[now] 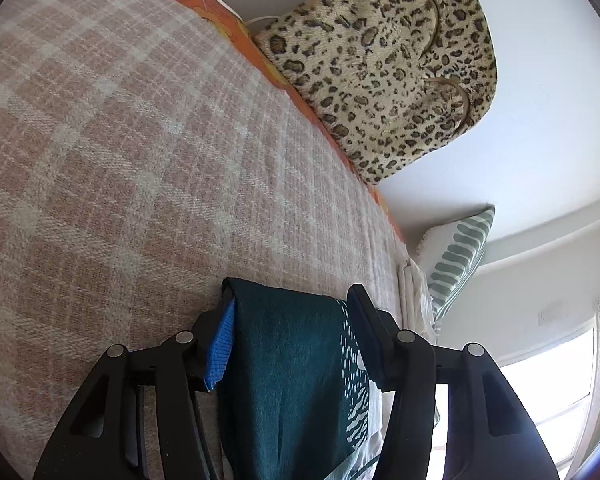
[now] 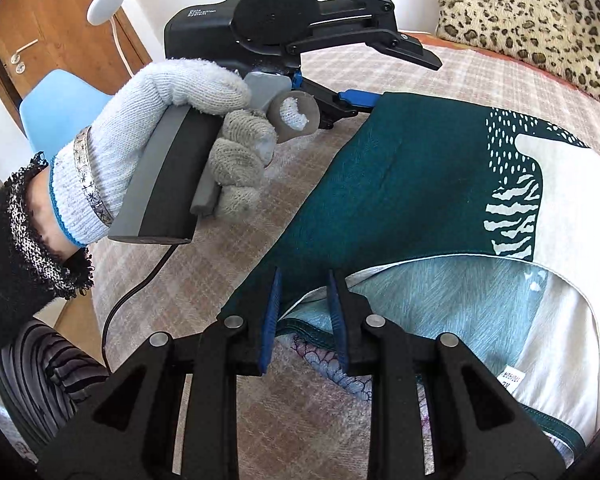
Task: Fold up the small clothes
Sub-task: 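Hold the dark green edge with the left tool while the right tool presses the white fold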
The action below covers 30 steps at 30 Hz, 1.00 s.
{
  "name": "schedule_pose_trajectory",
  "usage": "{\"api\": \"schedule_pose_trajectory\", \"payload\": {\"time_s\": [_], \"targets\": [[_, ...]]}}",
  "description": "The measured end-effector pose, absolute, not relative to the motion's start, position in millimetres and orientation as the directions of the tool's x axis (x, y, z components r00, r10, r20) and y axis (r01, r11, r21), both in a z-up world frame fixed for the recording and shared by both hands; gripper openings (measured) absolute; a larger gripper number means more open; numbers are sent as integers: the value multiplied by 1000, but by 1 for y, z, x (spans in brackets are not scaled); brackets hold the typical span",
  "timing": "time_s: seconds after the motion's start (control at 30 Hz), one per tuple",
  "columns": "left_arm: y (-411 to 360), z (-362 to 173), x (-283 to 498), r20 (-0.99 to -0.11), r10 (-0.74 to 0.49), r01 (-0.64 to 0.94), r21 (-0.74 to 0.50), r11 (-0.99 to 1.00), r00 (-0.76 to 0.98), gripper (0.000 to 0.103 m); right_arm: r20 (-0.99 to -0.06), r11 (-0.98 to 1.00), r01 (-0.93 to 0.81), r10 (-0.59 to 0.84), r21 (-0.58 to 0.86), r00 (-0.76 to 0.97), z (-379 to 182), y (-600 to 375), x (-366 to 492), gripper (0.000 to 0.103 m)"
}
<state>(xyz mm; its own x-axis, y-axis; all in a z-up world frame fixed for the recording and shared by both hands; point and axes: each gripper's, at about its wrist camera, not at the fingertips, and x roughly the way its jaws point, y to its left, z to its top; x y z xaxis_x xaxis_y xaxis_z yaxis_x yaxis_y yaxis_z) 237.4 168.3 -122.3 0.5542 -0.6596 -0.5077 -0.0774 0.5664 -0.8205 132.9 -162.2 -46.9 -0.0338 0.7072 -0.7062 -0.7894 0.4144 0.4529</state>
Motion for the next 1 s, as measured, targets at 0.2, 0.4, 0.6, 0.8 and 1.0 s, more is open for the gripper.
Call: {"api": "schedule_pose_trajectory", "payload": {"time_s": [0.2, 0.4, 0.6, 0.8, 1.0], "targets": [[172, -123, 240, -527, -642, -83, -804, 589, 557, 53, -704, 411, -788, 709, 458, -39, -48, -162, 132, 24], [182, -107, 230, -580, -592, -75, -746, 662, 560, 53, -668, 393, -743, 738, 541, -96, -47, -173, 143, 24], [183, -103, 222, -594, -581, -44, -719, 693, 556, 53, -612, 418, -678, 789, 605, -60, -21, -244, 158, 28], [178, -116, 224, -617, -589, -73, -720, 690, 522, 53, -576, 531, -477, 815, 700, 63, -24, -347, 209, 50], [175, -119, 228, -611, -598, -60, -724, 687, 519, 54, -614, 596, -334, 787, 730, 62, -56, -400, 239, 54]]}}
